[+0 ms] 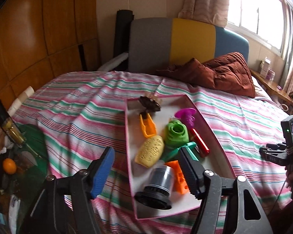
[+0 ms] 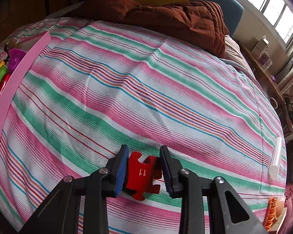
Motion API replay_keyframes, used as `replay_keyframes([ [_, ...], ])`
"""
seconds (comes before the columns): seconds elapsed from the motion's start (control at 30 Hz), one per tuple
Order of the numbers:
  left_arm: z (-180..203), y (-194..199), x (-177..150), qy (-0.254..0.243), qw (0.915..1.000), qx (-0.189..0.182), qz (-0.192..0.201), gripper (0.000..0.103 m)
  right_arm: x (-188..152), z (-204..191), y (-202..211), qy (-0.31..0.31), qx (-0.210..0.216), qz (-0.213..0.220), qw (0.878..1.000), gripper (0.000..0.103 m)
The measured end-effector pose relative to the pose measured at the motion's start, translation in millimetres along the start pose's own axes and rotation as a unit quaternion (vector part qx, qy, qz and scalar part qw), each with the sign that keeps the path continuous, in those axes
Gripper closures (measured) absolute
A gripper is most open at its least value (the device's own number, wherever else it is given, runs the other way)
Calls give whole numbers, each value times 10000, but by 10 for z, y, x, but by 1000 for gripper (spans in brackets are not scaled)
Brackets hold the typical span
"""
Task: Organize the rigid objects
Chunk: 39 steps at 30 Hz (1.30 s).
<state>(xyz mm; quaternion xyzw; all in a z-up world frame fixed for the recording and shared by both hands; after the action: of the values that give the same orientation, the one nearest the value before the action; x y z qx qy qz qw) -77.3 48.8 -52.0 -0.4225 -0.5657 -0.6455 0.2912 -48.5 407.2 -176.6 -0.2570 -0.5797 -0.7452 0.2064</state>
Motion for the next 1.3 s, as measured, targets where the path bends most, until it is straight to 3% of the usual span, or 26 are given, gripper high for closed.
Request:
replay_keyframes([
  [0.33, -258, 12, -23, 211, 9993, 302, -17, 17, -43, -37, 80, -378, 7, -174, 9991, 71],
  [0.43, -306, 5, -52, 285, 9991, 321, -64, 12, -7, -192, 188, -578, 286, -160, 9978, 72],
  [0.6, -373, 18, -91, 392, 9984, 392, -90, 1, 304, -676, 564, -630, 910, 374, 9931, 73],
  [0.7, -413, 30, -117, 448, 9980, 425, -102, 0, 496, -1098, 814, -517, 1430, 669, 9861, 81],
  [0.83, -489, 30, -154, 530, 9972, 489, -170, 0, 587, -1656, 1022, -138, 1927, 815, 9778, 81],
  [0.93, -545, 34, -193, 544, 9968, 542, -214, 0, 547, -1912, 1013, 43, 2052, 743, 9759, 85],
  [1.03, -589, 49, -214, 515, 9968, 577, -198, 0, 517, -1870, 976, -148, 2024, 696, 9767, 85],
  [1.17, -609, 45, -224, 563, 9968, 545, -159, 0, 502, -1366, 847, -720, 1594, 637, 9825, 84],
  [1.3, -564, 23, -232, 574, 9970, 468, -206, 0, 463, -1131, 643, -828, 1326, 365, 9870, 73],
])
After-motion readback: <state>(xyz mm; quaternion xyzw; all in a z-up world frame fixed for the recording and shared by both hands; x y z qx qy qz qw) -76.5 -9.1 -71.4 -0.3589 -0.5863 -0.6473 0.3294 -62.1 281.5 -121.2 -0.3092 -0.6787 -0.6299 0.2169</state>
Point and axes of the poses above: each gripper's, at about its wrist camera, not at the fingertips, and y roughly against the way its jaws point, z to its right, x to its top, the point moved 9 cm from there along -y, roughly the way its jaws point, and after that the axes turned 13 degrees about z, right-handed, at the moved point
